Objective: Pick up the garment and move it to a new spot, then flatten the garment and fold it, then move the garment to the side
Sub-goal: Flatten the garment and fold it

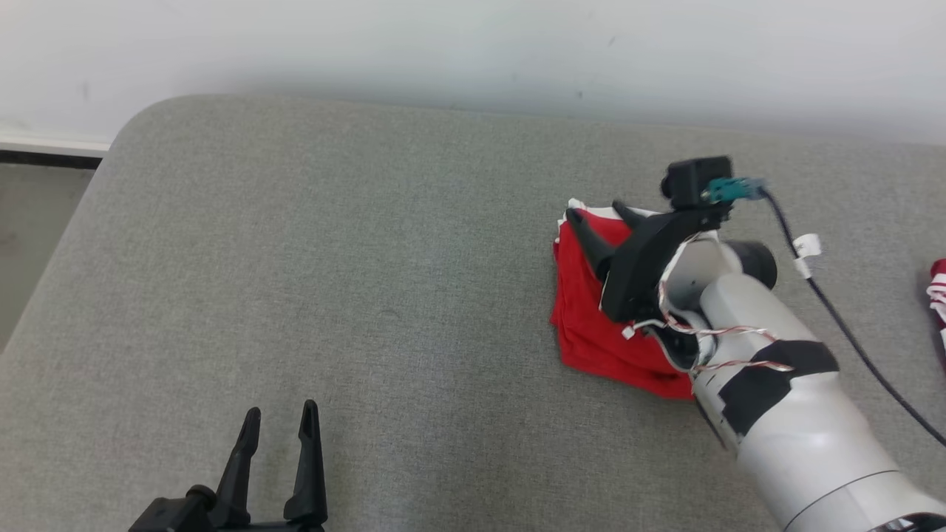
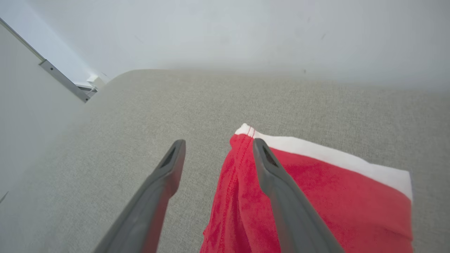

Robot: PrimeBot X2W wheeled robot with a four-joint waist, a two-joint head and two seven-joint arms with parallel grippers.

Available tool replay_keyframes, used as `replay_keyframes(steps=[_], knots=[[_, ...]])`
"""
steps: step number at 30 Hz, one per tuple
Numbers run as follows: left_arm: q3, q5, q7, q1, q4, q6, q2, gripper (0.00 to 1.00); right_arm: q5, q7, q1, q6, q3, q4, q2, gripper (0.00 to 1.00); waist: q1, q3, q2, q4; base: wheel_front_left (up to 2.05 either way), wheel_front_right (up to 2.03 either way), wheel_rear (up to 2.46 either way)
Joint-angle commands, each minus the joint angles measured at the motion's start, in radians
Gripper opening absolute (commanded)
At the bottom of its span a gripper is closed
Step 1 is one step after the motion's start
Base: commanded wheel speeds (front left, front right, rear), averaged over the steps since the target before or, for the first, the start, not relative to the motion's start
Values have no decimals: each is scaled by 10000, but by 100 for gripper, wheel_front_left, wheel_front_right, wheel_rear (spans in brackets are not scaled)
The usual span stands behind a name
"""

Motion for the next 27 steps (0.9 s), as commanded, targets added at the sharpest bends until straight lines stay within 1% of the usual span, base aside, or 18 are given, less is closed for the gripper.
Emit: replay_keyframes(steps=[1,3,5,10,11,12,13,14,20,23,27], knots=[[11,5,2,-9,14,-3,1,100,64,-124,-75,-28,-53,-85,-96,100,0,-90,-1,-83,0,0,0],[19,15,2,44,45,-22,1,100,159,-472,-2,-28,-177,-317,-418,100,0,-193,-1,-165,0,0,0],[31,27,2,99,68,-34,1,100,7,-741,208,-28,-261,-387,-830,100,0,-297,-1,-240,0,0,0],[59,53,2,190,114,-72,1,100,-560,-1219,971,-28,-522,22,-1671,100,0,-468,-1,-355,0,0,0],[70,57,2,202,111,-79,2,100,-601,-1312,1133,-28,-596,103,-1756,94,0,-478,-1,-369,0,0,0],[83,59,2,209,108,-90,2,100,-660,-1403,1281,-28,-657,187,-1808,43,0,-474,-1,-385,0,0,0],[94,60,2,208,102,-106,1,100,-748,-1492,1439,-28,-665,259,-1834,15,0,-459,-1,-396,0,0,0],[99,64,2,198,98,-121,1,100,-811,-1566,1572,-28,-660,313,-1811,0,0,-435,-1,-406,0,0,0],[78,80,2,22,156,-227,1,100,-1237,-2083,1898,-28,-435,455,-1292,0,0,-233,-1,-323,0,0,0],[111,73,2,-93,169,-226,2,100,-1410,-2383,1767,-28,-217,337,-918,0,0,-148,-1,-220,0,0,0],[152,69,2,-148,227,-260,2,100,-1699,-2445,1580,-28,106,310,-605,0,0,-148,-1,-120,0,0,0]])
